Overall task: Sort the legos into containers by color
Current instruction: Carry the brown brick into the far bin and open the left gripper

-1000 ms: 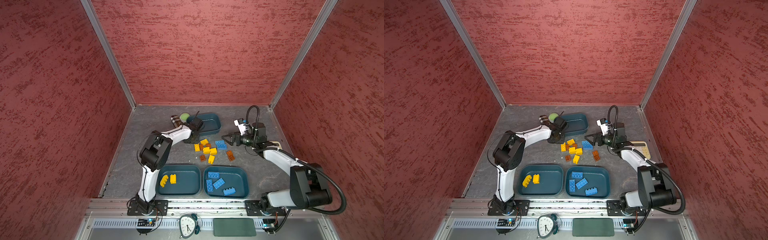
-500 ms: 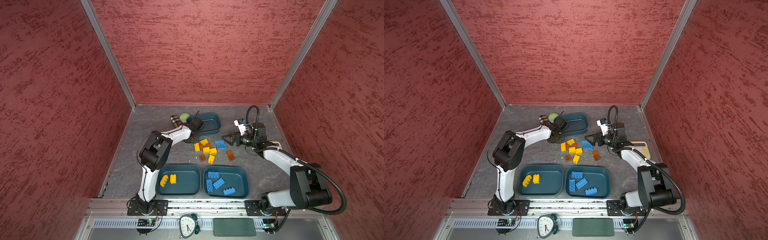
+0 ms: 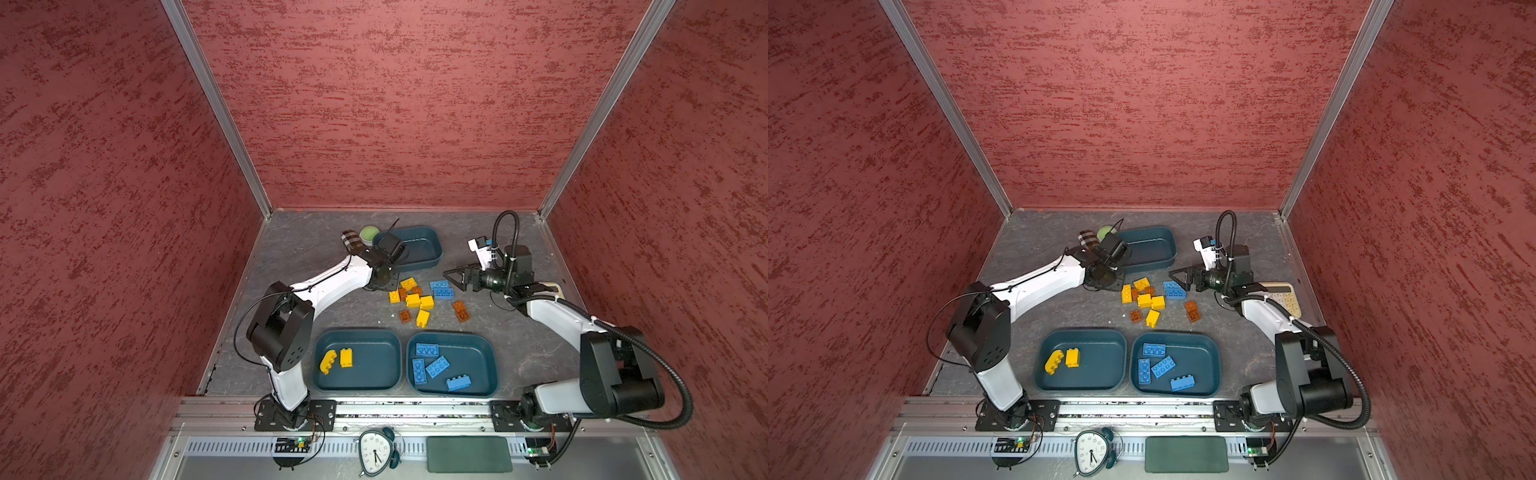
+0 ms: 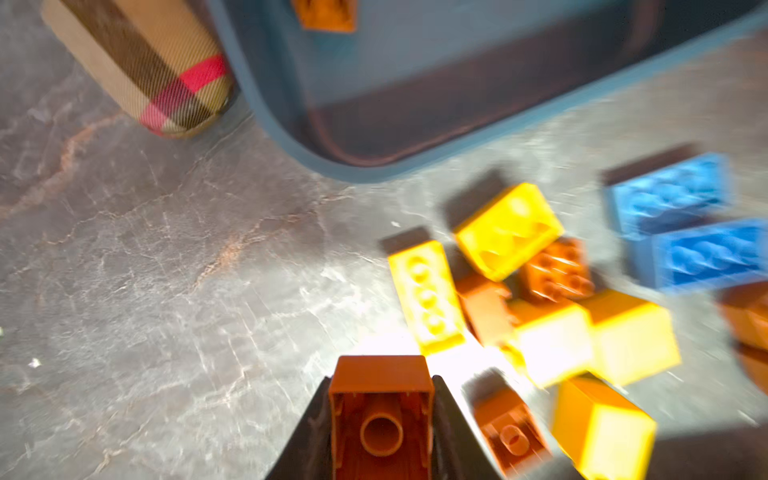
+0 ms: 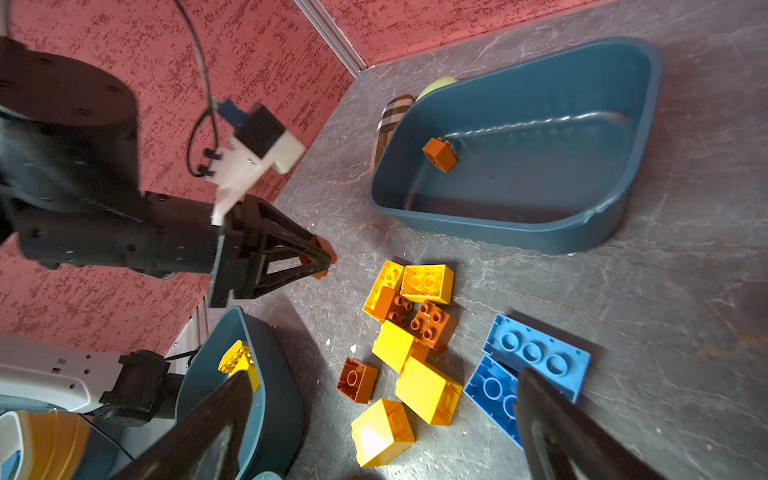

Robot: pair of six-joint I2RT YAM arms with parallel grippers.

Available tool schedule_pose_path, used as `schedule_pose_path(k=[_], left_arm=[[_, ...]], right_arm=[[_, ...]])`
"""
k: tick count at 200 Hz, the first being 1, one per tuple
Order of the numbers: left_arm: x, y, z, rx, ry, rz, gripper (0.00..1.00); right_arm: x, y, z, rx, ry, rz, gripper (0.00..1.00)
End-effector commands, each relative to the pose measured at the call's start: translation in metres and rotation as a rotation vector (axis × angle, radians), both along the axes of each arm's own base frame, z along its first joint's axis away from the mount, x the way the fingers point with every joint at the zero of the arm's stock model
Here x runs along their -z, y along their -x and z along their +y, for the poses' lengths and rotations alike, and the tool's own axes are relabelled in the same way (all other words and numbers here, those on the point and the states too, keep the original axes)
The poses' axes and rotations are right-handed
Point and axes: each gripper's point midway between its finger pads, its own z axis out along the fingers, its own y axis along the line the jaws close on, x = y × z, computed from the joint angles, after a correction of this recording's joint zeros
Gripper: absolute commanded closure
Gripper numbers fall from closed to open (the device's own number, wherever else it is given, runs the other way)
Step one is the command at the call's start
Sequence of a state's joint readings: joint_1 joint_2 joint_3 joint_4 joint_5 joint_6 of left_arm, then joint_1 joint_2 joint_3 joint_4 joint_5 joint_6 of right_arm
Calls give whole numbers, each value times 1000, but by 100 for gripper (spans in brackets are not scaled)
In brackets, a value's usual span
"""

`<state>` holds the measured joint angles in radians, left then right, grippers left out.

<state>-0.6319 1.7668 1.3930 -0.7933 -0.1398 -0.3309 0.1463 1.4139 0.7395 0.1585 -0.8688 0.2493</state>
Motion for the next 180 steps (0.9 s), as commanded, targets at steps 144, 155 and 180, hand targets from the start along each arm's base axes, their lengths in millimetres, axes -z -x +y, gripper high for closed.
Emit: schedule_pose_path(k=[144, 155, 180], left_arm=[[14, -135, -5, -39, -73, -76, 64], [16, -135, -5, -36, -77, -73, 59], [14, -130, -5, -33, -63, -61, 47]], right_arm=[[-14, -13, 1, 26, 24, -53, 1], [-12, -13, 1, 25, 28, -46, 1], [-11, -13, 1, 27, 31, -45, 1]])
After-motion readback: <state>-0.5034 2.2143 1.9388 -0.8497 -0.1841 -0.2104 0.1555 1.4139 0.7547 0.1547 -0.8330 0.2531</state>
